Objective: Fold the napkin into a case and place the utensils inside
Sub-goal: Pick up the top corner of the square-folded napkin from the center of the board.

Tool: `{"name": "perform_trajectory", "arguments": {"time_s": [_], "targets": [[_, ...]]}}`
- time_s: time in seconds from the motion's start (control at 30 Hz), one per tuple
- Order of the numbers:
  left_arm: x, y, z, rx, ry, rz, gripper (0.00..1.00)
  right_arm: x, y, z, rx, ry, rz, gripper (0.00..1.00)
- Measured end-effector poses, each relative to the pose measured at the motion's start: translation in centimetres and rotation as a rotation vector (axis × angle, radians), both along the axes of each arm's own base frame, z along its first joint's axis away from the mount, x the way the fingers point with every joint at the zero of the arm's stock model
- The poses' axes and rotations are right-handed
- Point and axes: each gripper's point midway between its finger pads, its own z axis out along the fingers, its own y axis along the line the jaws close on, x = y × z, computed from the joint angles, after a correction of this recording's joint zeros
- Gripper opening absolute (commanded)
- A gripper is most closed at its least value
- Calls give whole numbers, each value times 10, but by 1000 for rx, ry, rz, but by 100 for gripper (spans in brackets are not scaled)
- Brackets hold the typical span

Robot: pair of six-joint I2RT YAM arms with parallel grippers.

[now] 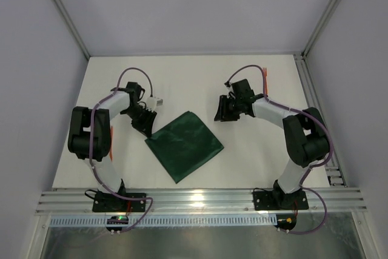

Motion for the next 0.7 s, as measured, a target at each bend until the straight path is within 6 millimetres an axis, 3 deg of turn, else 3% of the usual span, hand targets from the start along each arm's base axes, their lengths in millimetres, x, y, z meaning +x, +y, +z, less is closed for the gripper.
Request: {"name": "perform_trajectory", "arguments": {"time_s": [0.13,0.23,0.43,0.7], "targets": [[-3,-1,0,-3,12,-8,18,-2,-3,-5,-3,13,-3,41],[-5,-1,0,-1,21,-8,0,-1,-5,-6,-1,14,-8,40],[-8,-1,5,-2,24,-8,0,2,-2,-17,15,32,-11,37],[-15,3,34,1,-28,-37,0,-2,5,-27,41,70,1,37]]}}
